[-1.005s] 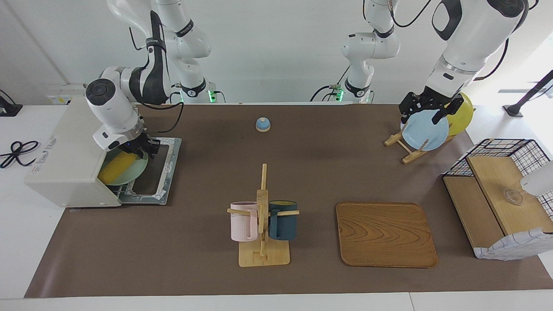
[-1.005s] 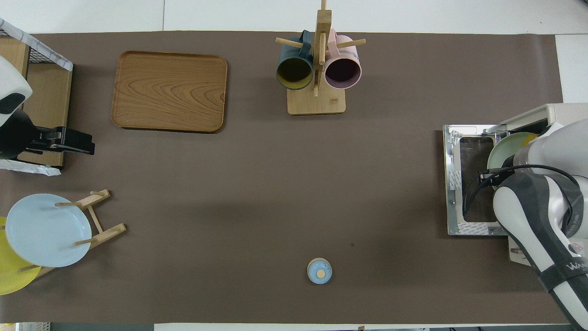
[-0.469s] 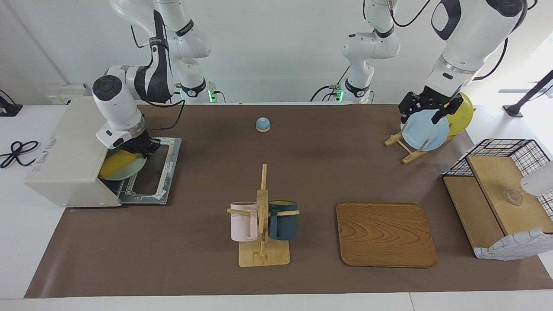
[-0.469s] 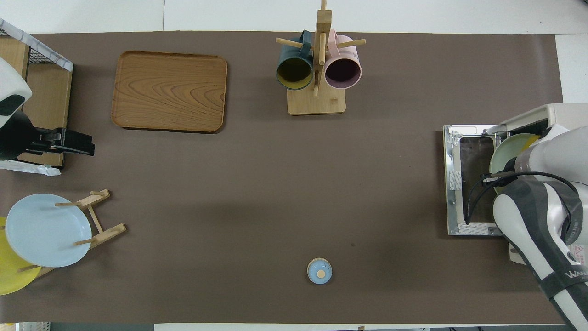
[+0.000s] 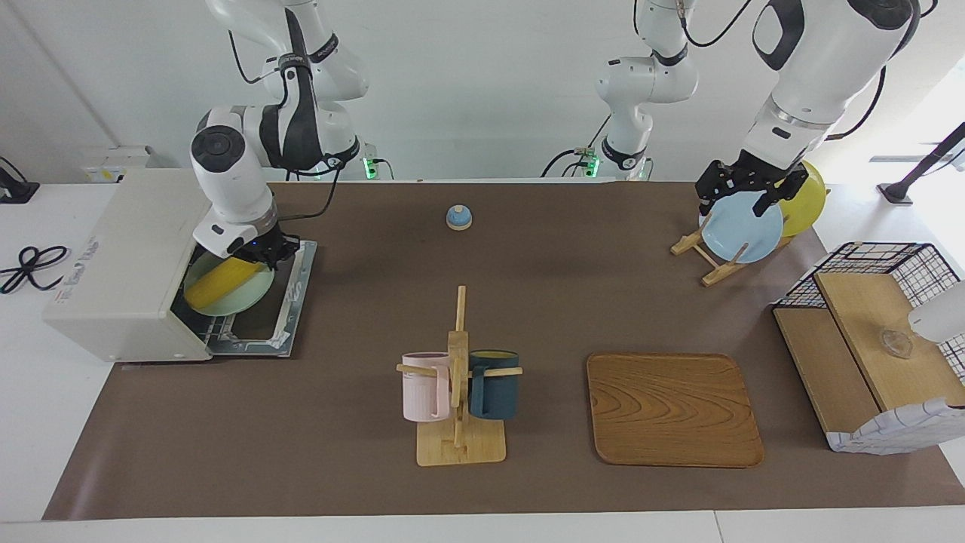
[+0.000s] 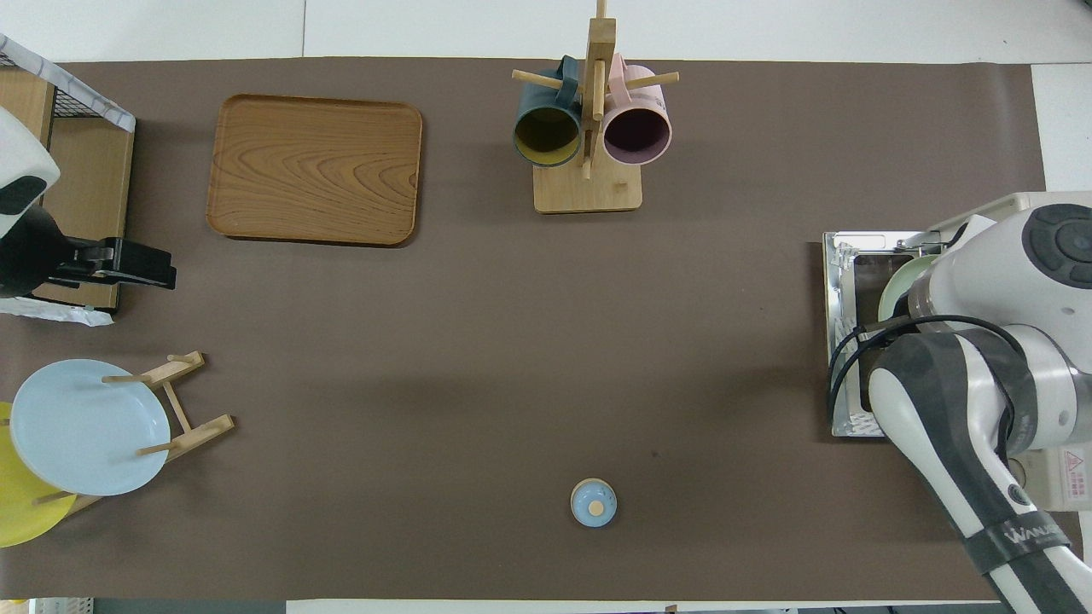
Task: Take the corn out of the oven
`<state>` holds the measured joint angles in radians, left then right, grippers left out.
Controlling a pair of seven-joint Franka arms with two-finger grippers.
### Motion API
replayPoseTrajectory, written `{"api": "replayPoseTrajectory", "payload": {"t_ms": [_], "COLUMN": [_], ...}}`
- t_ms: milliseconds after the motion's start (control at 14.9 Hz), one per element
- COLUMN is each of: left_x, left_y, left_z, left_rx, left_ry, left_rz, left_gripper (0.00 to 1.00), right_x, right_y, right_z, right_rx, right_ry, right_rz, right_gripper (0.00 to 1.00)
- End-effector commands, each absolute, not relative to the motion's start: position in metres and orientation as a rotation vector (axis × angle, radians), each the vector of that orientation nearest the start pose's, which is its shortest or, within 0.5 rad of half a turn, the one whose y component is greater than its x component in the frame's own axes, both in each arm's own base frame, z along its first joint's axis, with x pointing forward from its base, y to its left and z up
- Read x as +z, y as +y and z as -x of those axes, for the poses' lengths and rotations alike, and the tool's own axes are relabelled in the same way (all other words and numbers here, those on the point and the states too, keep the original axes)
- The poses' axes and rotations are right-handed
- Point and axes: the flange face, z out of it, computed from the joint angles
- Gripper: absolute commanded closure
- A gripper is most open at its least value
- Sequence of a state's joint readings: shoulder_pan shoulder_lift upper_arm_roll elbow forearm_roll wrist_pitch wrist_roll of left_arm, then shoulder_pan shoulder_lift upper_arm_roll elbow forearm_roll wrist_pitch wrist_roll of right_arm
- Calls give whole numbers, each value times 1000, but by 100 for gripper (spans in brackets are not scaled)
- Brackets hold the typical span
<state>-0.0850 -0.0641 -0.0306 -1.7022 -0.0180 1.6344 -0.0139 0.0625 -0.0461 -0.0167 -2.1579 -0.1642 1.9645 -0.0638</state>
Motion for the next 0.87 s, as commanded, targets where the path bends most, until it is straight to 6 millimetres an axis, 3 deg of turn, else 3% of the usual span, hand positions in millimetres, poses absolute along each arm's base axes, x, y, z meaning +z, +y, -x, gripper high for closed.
{"api": "replayPoseTrajectory", "payload": {"t_ms": [0, 335, 536, 804], "left_x": [603, 603, 603, 598], "left_y": [-64, -65, -65, -65], "left_z": [-527, -527, -527, -526], "left_rx": [-21, -18, -20, -18], "left_ry": [165, 162, 162, 162], "left_rz": [3144, 3152, 3153, 3153], "left_gripper": [0, 0, 0, 0], "right_x": [422, 432, 429, 430], "right_y": [40, 132, 173, 257], "right_z": [-509, -493, -483, -490], "right_rx": [247, 183, 152, 141], "right_ry": [-270, -214, -196, -129], "right_rz": [3275, 3309, 3319, 3307], "right_gripper": [100, 100, 100, 100]}}
